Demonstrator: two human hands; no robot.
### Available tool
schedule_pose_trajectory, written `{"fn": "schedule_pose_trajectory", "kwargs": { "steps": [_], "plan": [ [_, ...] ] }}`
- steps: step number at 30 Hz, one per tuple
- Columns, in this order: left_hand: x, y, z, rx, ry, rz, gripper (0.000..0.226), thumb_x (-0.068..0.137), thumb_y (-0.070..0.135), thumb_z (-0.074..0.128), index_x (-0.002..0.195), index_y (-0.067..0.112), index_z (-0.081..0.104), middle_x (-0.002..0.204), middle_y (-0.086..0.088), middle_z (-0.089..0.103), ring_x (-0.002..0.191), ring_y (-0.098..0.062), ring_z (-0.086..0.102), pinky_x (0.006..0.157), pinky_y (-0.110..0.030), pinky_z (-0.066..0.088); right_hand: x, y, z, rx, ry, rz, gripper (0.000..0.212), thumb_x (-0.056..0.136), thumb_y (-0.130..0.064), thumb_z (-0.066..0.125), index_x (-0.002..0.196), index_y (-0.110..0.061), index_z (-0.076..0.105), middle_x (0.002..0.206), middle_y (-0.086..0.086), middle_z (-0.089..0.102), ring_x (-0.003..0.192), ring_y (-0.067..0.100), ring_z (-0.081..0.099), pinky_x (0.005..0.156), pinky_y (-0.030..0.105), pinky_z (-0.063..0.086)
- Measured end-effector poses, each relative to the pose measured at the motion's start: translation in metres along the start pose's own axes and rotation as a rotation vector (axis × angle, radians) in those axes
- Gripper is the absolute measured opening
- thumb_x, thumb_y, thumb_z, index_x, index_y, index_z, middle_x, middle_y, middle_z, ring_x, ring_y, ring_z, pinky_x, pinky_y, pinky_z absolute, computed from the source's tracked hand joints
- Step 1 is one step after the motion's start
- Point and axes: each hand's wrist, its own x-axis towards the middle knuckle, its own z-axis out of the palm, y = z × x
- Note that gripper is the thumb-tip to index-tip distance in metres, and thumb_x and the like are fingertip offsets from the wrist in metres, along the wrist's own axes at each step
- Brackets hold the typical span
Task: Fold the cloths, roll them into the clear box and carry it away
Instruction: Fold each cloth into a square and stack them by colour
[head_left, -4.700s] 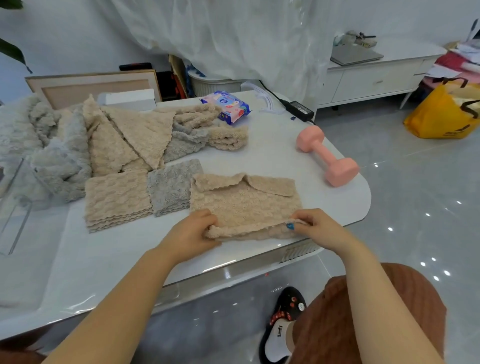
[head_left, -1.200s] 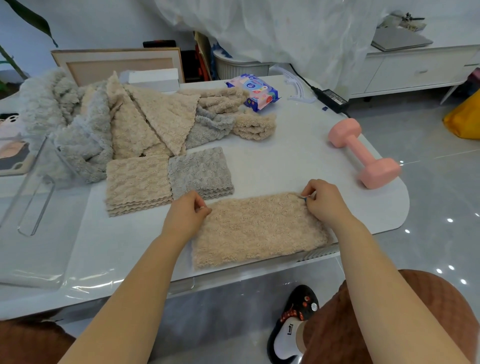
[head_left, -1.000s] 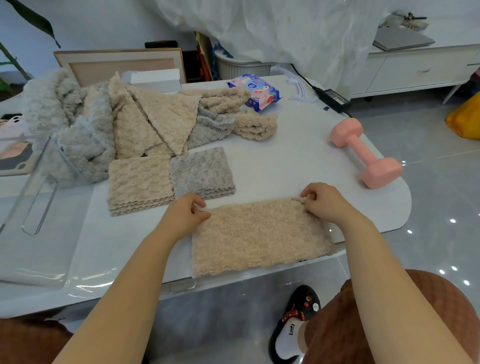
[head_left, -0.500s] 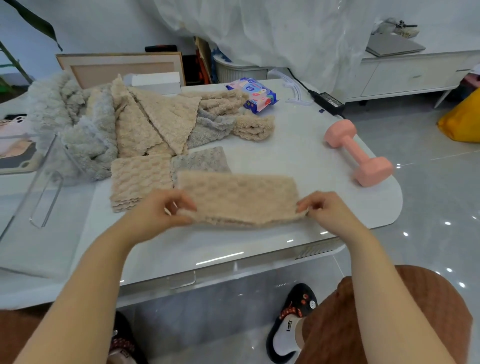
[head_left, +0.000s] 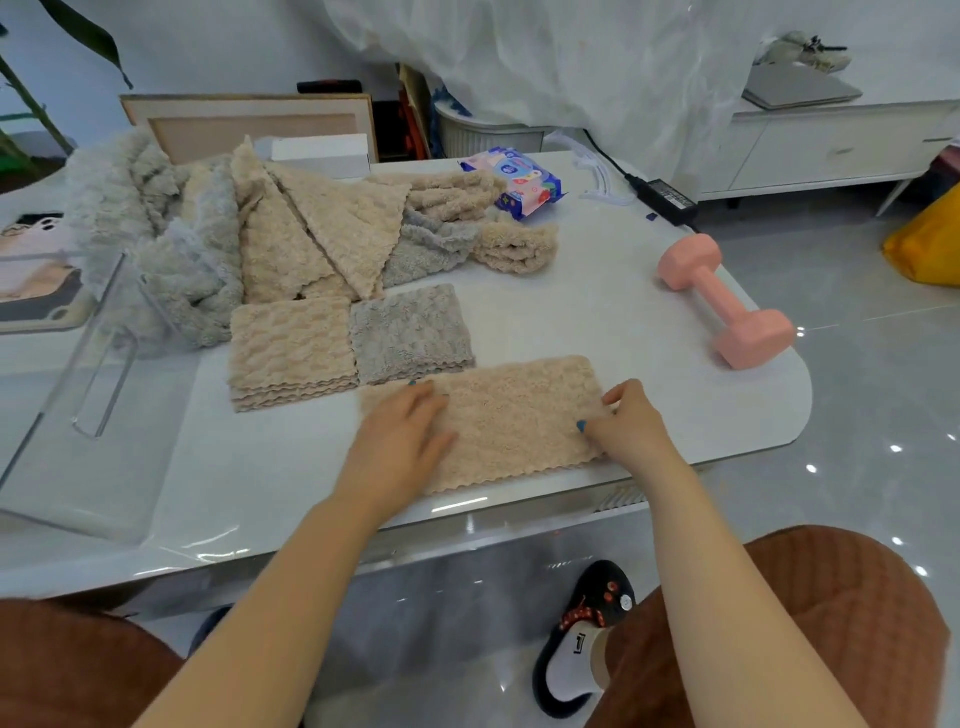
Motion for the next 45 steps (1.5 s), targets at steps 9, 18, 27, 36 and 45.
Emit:
{"fn": "schedule_pose_trajectory", "kwargs": {
  "steps": [9, 18, 27, 36, 45],
  "plan": [
    [-0.004, -0.011, 0.024, 0.156, -0.051, -0.089, 0.085, 0.078, 0.077, 0.005, 0.15, 0.033, 0.01, 0.159, 0.013, -0.004, 0.146, -0.011, -0.006, 0.116, -0.043, -0.006, 0.006, 0.027, -0.008, -0.046, 0.286, -0.19, 0.03, 0.073, 0.012, 0.043, 0.093, -0.01, 0.042, 0.077, 0.008, 0.051, 0.069, 0.028, 0.048, 0.059, 0.034, 0.04],
    [0.0, -0.006, 0.008, -0.488, 0.293, -0.258, 0.035, 0.091, 0.022, 0.061, 0.124, 0.014, 0.056, 0.122, -0.003, 0.054, 0.098, -0.01, 0.055, 0.086, -0.019, 0.041, -0.029, -0.027, 0.016, 0.117, 0.331, -0.553, 0.037, 0.079, 0.009, 0.045, 0.107, -0.015, 0.044, 0.096, -0.003, 0.053, 0.079, 0.006, 0.052, 0.063, 0.005, 0.037],
    [0.026, -0.003, -0.026, -1.098, -0.036, -0.593, 0.036, 0.096, 0.044, 0.047, 0.096, 0.012, 0.063, 0.085, -0.008, 0.067, 0.075, -0.019, 0.065, 0.074, -0.03, 0.055, -0.056, -0.023, 0.109, -0.114, -0.025, -0.883, 0.035, 0.076, -0.003, 0.064, 0.108, -0.009, 0.05, 0.099, -0.002, 0.048, 0.087, 0.009, 0.044, 0.075, 0.019, 0.037],
    [0.051, 0.003, -0.009, -0.97, 0.133, -0.461, 0.016, 0.084, 0.021, 0.071, 0.086, 0.006, 0.067, 0.067, -0.004, 0.058, 0.057, -0.011, 0.049, 0.054, -0.019, 0.042, -0.042, -0.009, 0.087, -0.356, 0.162, -1.007, 0.013, 0.067, -0.008, 0.057, 0.079, -0.012, 0.061, 0.081, 0.0, 0.059, 0.075, 0.024, 0.052, 0.062, 0.036, 0.046],
    [0.048, -0.02, 0.005, -0.829, 0.176, -0.564, 0.015, 0.083, 0.027, 0.064, 0.073, 0.021, 0.056, 0.073, -0.006, 0.063, 0.076, -0.03, 0.062, 0.081, -0.05, 0.055, -0.046, -0.009, 0.109, -0.35, -0.137, -0.99, 0.037, 0.072, -0.017, 0.036, 0.086, -0.01, 0.069, 0.085, 0.003, 0.058, 0.079, 0.025, 0.054, 0.066, 0.037, 0.048]
  ]
}}
